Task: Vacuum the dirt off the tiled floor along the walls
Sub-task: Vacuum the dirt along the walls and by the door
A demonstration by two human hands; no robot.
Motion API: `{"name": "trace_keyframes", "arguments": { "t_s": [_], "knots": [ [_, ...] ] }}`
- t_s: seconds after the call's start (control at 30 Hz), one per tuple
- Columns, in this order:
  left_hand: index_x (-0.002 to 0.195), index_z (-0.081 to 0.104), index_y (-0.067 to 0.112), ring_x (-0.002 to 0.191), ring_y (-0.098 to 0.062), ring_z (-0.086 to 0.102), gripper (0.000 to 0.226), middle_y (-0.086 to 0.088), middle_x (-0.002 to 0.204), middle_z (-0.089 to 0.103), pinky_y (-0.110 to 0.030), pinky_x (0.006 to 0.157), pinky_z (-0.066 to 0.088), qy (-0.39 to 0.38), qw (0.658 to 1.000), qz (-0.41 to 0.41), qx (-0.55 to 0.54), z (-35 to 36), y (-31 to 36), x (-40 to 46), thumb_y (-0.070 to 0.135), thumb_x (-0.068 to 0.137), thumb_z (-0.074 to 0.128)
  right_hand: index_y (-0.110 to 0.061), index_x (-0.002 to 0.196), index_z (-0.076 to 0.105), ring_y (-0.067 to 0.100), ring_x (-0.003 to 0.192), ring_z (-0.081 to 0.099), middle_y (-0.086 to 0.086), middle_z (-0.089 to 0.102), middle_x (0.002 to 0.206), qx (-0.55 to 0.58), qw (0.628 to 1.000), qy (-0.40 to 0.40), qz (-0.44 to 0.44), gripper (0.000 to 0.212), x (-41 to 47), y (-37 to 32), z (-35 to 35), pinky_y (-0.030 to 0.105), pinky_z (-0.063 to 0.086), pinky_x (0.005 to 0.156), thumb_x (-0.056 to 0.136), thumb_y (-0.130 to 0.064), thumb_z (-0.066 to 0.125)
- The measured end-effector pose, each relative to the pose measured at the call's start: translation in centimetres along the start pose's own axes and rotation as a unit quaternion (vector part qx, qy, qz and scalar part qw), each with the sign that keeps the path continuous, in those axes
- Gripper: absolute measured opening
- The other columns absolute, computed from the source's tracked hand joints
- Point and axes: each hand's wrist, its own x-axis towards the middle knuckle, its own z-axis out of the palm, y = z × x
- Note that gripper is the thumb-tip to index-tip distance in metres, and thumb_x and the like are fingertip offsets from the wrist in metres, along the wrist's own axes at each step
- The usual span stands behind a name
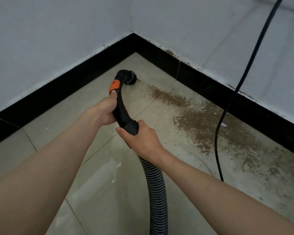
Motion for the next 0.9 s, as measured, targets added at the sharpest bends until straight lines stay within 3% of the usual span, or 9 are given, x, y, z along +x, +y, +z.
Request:
{"name": "trace_keyframes", "arguments": {
  "t_s": [0.27,0.5,0.67,0.8,0.9],
  "knots": [
    [0.093,0.048,0.008,0.066,-0.018,0.05,0.046,-0.006,0.075,0.05,-0.031,0.063,0.049,0.007,0.999,-0.009,-0.043,0.0,-0.8,-1.5,0.051,0.098,0.034,-0.019,0.105,0.045,0.018,0.082,0.057,-0.004,0.052,0.088,-0.028,0.999,-0.026,-0.018,0.05,-1.2,-0.3,-1.1,0.029,0.044,0.062,0.084,-0.062,0.061],
    [0.093,0.047,0.008,0.065,-0.018,0.05,0.043,-0.006,0.075,0.05,-0.031,0.062,0.048,0.024,0.998,-0.01,-0.055,0.4,-2.2,-3.4,0.048,0.1,0.033,-0.016,0.11,0.051,0.02,0.085,0.063,0.003,0.061,0.099,-0.024,0.998,-0.049,-0.024,0.054,-2.6,0.7,-1.6,0.029,0.05,0.064,0.084,-0.063,0.06],
    [0.092,0.045,0.006,0.066,-0.02,0.05,0.044,-0.008,0.076,0.05,-0.033,0.062,0.047,0.024,0.999,-0.004,-0.042,1.2,-3.2,-4.4,0.046,0.101,0.029,-0.02,0.107,0.051,0.016,0.08,0.063,-0.001,0.061,0.095,-0.006,0.999,-0.048,-0.02,0.051,-4.0,1.9,-1.9,0.025,0.047,0.06,0.082,-0.063,0.062],
    [0.104,0.044,0.004,0.068,-0.019,0.049,0.044,-0.007,0.076,0.048,-0.033,0.064,0.046,0.005,0.999,0.001,-0.033,2.4,-2.5,-4.6,0.045,0.102,0.029,-0.02,0.104,0.051,0.009,0.074,0.059,-0.004,0.058,0.09,-0.009,0.999,-0.031,-0.018,0.05,-3.8,1.8,-2.8,0.022,0.042,0.053,0.082,-0.064,0.062],
    [0.122,0.042,0.003,0.083,-0.019,0.055,0.05,-0.008,0.084,0.049,-0.034,0.078,0.046,0.001,1.0,0.001,-0.023,3.2,-1.4,-4.2,0.046,0.101,0.029,-0.02,0.104,0.049,0.008,0.074,0.056,-0.005,0.056,0.089,-0.02,1.0,-0.018,-0.016,0.05,-2.9,1.4,-3.4,0.023,0.042,0.054,0.083,-0.064,0.061]
  ]
}}
